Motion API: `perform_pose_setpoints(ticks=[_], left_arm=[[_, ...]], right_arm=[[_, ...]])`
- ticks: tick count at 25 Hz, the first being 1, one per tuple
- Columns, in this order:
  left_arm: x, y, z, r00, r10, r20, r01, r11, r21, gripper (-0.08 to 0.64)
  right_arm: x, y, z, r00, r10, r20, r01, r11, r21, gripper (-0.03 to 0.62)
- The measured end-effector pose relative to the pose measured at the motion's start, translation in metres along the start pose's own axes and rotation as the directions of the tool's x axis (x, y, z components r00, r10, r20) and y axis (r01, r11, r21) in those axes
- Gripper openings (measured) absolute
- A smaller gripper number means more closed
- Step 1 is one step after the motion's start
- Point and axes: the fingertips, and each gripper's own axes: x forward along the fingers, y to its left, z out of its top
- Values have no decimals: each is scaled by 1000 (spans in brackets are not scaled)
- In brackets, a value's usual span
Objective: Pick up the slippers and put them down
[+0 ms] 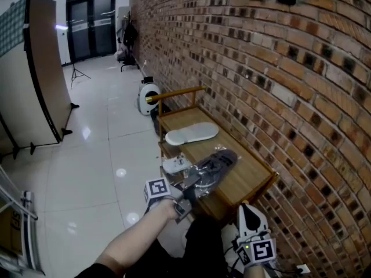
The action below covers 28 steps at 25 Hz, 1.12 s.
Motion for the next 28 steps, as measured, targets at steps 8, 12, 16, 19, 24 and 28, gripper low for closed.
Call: perform_pose_setpoints(ticks=[8,12,16,19,24,28], left_arm=[[-103,-51,47,984,-125,129,108,986,129,123],[-164,-67,71,958,-120,261,30,946,324,123],[-214,-75,96,900,-75,430,-175,841,512,123],[-250,-82,103,868,-80,490,-216,828,518,123],[-308,-91,108,827,-88,555,-269,805,529,123],[-357,-93,117,780,-76,621,-335,788,517,123]], right_arm=[[46,65,14,985,162,53,-163,987,15,9],[62,106,24,962,261,86,-260,965,-14,9],[71,142,42,928,351,125,-347,937,-48,11],[77,169,46,909,398,126,-395,917,-52,11],[89,211,41,876,470,111,-467,883,-47,11],[105,243,35,839,535,102,-534,845,-39,11]])
